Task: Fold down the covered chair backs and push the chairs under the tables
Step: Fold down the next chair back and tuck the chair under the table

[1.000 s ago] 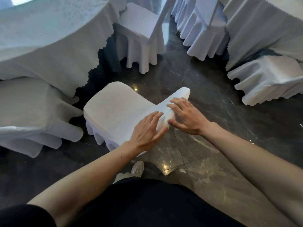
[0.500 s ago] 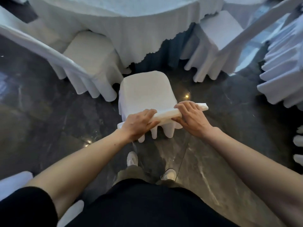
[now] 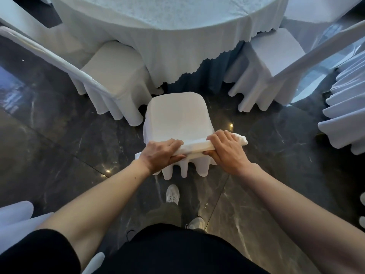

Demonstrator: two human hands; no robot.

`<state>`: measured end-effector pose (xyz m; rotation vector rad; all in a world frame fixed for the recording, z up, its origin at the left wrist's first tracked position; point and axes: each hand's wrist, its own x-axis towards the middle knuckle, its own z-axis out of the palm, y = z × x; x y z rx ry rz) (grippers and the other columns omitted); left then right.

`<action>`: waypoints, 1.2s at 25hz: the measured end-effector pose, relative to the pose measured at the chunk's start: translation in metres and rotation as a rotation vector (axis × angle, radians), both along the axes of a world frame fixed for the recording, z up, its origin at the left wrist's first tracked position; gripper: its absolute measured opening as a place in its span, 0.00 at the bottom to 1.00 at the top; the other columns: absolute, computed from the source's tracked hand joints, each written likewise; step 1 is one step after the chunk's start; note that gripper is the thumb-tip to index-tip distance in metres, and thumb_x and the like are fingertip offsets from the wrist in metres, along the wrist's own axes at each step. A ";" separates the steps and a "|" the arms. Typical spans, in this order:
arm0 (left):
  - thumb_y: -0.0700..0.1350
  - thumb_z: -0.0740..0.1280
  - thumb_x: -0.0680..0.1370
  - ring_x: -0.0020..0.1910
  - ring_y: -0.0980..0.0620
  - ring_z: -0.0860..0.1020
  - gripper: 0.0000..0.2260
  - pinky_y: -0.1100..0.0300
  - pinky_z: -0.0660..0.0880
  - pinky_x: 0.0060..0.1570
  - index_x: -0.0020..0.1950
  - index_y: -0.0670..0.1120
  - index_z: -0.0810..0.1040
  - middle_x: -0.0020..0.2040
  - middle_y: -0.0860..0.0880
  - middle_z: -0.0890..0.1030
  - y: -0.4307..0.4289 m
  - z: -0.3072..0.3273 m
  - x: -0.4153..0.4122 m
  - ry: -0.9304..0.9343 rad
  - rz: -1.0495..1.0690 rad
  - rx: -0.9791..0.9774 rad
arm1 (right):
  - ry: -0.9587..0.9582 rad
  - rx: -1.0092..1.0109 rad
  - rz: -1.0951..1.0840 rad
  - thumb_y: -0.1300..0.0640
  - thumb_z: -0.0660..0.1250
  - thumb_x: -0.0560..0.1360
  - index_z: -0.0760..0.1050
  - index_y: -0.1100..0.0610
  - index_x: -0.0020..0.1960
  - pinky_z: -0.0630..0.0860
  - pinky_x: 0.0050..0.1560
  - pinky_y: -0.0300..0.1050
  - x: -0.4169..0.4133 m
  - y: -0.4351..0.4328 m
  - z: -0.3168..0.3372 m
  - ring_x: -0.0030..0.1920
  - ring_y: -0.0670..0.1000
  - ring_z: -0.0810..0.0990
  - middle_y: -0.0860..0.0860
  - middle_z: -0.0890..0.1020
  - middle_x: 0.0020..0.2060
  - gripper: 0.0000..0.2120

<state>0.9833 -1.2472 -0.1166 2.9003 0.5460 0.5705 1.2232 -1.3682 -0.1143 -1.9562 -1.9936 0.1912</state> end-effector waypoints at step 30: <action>0.62 0.52 0.80 0.43 0.46 0.76 0.19 0.55 0.63 0.38 0.59 0.50 0.67 0.49 0.49 0.76 0.252 0.025 0.154 0.307 0.155 -0.276 | 0.060 -0.215 -0.112 0.44 0.60 0.79 0.68 0.57 0.58 0.64 0.54 0.51 0.138 0.259 0.021 0.51 0.56 0.68 0.54 0.70 0.51 0.17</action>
